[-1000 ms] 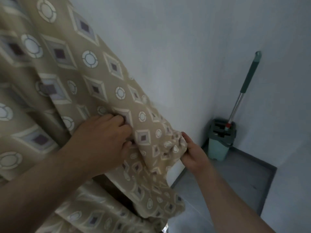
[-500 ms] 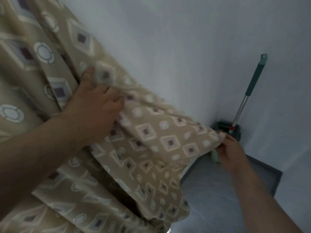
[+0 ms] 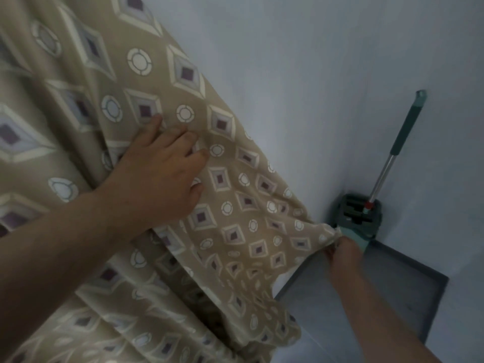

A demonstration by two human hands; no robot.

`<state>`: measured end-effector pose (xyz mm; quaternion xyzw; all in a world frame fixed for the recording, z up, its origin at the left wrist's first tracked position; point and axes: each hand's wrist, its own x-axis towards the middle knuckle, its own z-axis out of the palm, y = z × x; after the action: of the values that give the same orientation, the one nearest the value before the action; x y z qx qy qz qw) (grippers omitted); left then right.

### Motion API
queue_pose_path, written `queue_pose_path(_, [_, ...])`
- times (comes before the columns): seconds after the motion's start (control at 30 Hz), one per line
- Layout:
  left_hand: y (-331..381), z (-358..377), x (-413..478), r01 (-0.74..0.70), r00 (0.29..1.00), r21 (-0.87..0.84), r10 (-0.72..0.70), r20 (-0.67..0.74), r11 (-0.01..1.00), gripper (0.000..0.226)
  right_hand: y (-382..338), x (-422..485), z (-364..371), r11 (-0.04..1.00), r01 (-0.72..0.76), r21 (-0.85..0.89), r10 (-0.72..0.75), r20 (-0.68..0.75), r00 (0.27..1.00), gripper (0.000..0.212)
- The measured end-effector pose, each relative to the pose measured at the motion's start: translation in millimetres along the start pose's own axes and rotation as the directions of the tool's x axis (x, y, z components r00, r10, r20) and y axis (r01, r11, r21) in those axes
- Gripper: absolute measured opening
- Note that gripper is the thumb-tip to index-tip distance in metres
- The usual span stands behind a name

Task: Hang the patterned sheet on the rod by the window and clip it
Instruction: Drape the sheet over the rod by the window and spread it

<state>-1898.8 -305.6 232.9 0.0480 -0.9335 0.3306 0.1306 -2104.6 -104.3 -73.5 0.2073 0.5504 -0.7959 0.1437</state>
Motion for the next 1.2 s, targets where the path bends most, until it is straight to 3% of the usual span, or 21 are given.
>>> queue_pose_path(0.07, [0, -4, -3, -0.008, 1.0, -0.044, 0.007, -0.015, 0.999, 0.057, 8, -28, 14, 0.941, 0.235, -0.242, -0.248, -0.023, 0.969, 0.01])
queue_pose_path(0.13, [1, -10, -7, -0.009, 0.999, -0.088, 0.005, -0.045, 0.996, 0.055, 18, -72, 32, 0.685, 0.579, -0.443, -0.558, 0.193, 0.807, 0.021])
queue_pose_path(0.17, [0, -13, -10, -0.012, 0.997, -0.107, 0.004, -0.072, 0.994, 0.052, 19, -99, 43, 0.553, 0.72, -0.419, -0.618, 0.374, 0.692, 0.031])
queue_pose_path(0.23, [-4, -21, -17, -0.024, 0.99, -0.154, 0.002, -0.141, 0.988, 0.045, 14, -148, 64, 0.502, 0.829, -0.248, -0.545, 0.653, 0.525, 0.04])
queue_pose_path(0.3, [-12, -35, -31, -0.047, 0.973, -0.223, -0.006, -0.232, 0.974, 0.038, 3, -186, 83, 0.458, 0.882, -0.113, -0.547, 0.746, 0.38, 0.052])
queue_pose_path(0.37, [-24, -50, -51, -0.068, 0.942, -0.273, -0.028, -0.336, 0.96, 0.03, -19, -220, 98, 0.409, 0.912, -0.045, -0.599, 0.74, 0.305, 0.056])
queue_pose_path(0.47, [-42, -70, -91, 0.007, 0.907, -0.307, -0.135, -0.398, 0.952, 0.031, -55, -259, 112, 0.369, 0.925, 0.088, -0.642, 0.744, 0.185, 0.045])
queue_pose_path(0.6, [-66, -93, -153, 0.227, 0.841, -0.434, -0.4, -0.364, 0.872, 0.035, -89, -303, 131, 0.326, 0.923, 0.203, -0.637, 0.769, 0.056, 0.035])
queue_pose_path(0.77, [-98, -127, -244, 0.534, 0.673, -0.508, -0.703, -0.229, 0.676, 0.047, -105, -368, 162, 0.278, 0.918, 0.283, -0.593, 0.802, -0.068, 0.031])
queue_pose_path(0.87, [-117, -148, -297, 0.628, 0.603, -0.482, -0.774, -0.194, 0.61, 0.052, -117, -416, 179, 0.323, 0.898, 0.297, -0.476, 0.872, -0.117, 0.032])
queue_pose_path(1.2, [-164, -240, -464, 0.762, 0.41, -0.434, -0.877, -0.252, 0.481, 0.056, -130, -598, 198, 0.101, 0.903, 0.419, -0.335, 0.869, -0.365, 0.049])
